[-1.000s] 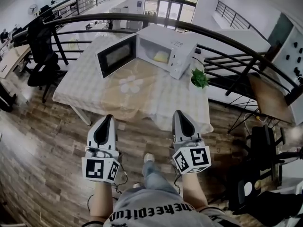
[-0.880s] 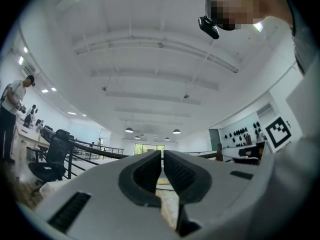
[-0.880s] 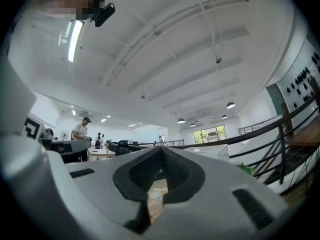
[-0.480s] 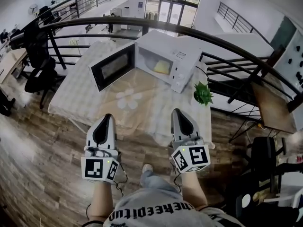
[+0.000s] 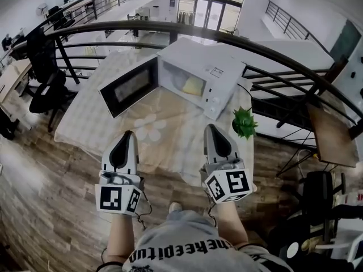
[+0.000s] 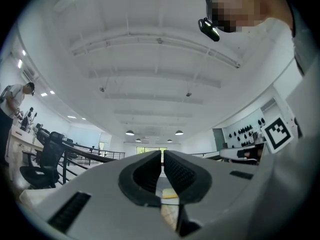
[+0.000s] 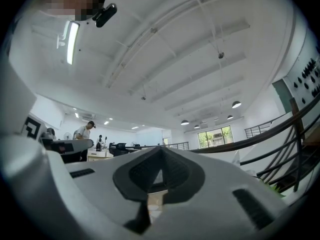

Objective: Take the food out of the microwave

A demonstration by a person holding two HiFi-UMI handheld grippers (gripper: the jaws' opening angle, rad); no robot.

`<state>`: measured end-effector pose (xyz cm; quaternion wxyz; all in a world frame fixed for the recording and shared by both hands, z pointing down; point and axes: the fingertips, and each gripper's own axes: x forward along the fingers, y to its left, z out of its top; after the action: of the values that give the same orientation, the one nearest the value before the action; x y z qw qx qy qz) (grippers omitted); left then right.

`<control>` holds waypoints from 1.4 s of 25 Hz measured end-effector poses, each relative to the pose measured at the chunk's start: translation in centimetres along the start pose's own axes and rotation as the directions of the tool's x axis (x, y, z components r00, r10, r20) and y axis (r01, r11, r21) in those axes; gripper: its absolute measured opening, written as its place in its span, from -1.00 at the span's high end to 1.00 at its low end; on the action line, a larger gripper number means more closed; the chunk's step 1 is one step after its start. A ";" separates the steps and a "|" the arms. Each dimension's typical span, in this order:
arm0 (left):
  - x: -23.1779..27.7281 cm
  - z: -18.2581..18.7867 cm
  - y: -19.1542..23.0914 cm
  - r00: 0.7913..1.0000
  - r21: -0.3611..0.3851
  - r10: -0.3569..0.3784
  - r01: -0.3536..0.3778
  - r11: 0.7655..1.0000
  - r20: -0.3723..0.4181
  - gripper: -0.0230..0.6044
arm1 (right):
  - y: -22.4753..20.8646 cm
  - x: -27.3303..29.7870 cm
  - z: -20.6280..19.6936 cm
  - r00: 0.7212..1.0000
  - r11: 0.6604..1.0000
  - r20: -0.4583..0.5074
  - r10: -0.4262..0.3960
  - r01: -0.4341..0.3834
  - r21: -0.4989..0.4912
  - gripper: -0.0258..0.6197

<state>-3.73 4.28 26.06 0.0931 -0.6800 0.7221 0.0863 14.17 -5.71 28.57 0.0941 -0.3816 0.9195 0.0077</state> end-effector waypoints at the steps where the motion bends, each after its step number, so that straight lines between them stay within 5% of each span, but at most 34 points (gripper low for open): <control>1: 0.5 -0.1 -0.2 1.000 0.005 -0.001 0.001 1.000 0.001 0.88 | -0.5 0.4 -0.1 1.000 1.000 -0.001 0.003 -0.003 0.004 0.91; 17: 3.0 -2.3 1.2 0.998 0.034 0.053 -0.051 0.998 -0.041 0.88 | -1.3 4.8 -2.8 0.997 0.996 -0.031 0.075 -0.074 0.043 0.91; 35: 13.8 -4.5 8.2 0.999 -0.001 -0.031 0.031 1.000 -0.017 0.88 | -2.9 16.4 -3.9 1.000 1.000 -0.027 0.003 -0.003 0.004 0.91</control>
<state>-12.74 -9.68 26.97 0.0879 -0.6918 0.7123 0.0794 4.24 -19.64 29.63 0.0825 -0.3801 0.9213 0.0009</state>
